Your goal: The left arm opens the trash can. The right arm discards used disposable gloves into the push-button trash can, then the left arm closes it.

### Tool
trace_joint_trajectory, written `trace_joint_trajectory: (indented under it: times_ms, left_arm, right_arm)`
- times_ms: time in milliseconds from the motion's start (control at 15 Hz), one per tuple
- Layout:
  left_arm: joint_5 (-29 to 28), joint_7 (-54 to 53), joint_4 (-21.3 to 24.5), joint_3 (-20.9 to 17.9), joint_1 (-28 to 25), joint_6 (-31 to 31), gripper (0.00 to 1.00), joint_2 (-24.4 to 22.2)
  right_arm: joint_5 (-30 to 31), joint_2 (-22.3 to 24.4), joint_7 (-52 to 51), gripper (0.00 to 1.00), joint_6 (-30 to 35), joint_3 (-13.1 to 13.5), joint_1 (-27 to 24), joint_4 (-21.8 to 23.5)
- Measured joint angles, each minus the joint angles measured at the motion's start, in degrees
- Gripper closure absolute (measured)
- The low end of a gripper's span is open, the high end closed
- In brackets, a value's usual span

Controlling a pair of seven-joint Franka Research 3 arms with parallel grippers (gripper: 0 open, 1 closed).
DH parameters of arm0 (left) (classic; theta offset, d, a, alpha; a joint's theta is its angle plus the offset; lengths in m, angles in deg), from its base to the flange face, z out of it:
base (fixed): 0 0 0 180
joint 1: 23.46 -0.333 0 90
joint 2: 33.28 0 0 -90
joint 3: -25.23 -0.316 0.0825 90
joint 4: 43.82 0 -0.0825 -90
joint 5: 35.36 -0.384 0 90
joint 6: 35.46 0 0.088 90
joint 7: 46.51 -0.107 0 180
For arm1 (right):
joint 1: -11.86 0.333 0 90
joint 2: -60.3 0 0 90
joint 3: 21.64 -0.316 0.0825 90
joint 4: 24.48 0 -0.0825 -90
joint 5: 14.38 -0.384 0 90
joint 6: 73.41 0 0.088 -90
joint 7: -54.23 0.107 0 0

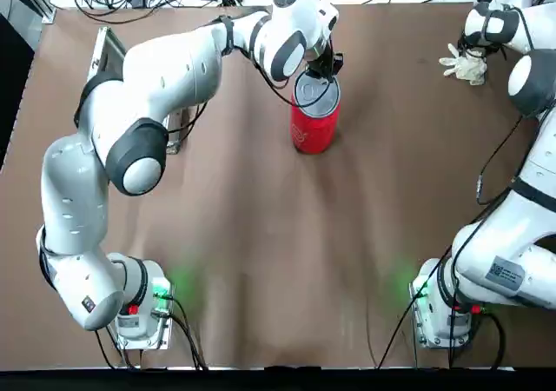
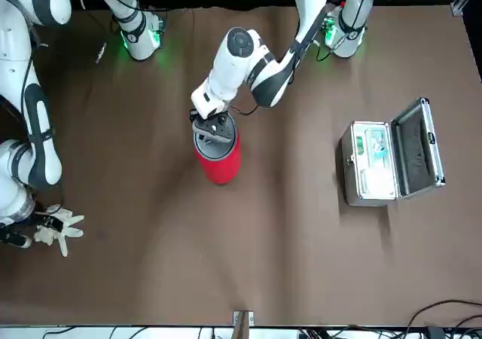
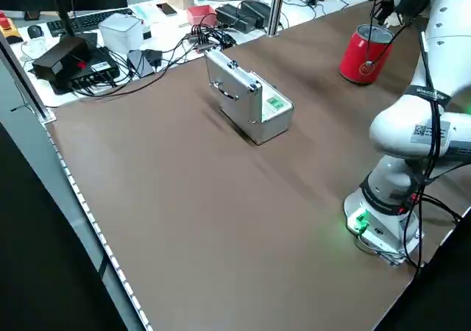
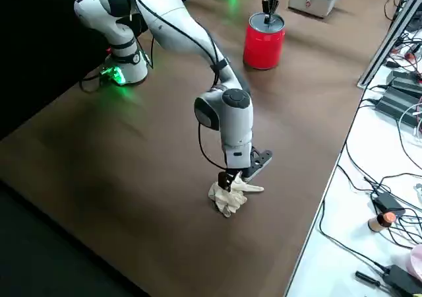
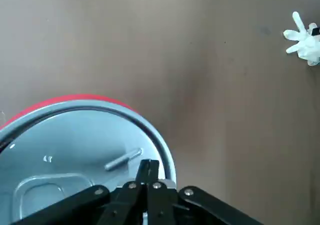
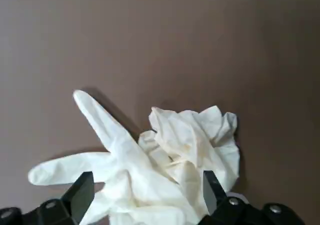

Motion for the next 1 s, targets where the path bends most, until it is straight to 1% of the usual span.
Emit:
trace_joint_trajectory:
  times_ms: [133,267,733,1000]
  left_arm:
    - [-0.2,0.0,0.0,-0.1,0.0,0.0,0.99,0.0]
    - [-0.4,0.0,0.0,-0.1,0.0,0.1,0.99,0.0]
    - [-0.5,0.0,0.1,0.0,0.1,0.1,0.99,0.9]
    - [-0.5,0.1,0.1,0.0,0.3,0.1,0.99,1.1]
  right_arm:
    - [2.3,-0.2,0.0,0.04,0.0,0.0,-0.1,0.0]
    - [3.1,-0.7,0.0,0.04,0.0,0.0,-0.1,-0.1]
    - [3.4,-3.8,0.0,0.04,-0.5,0.0,-0.1,-2.0]
    - [3.4,-4.6,0.0,0.04,-1.6,0.0,-0.1,-2.4]
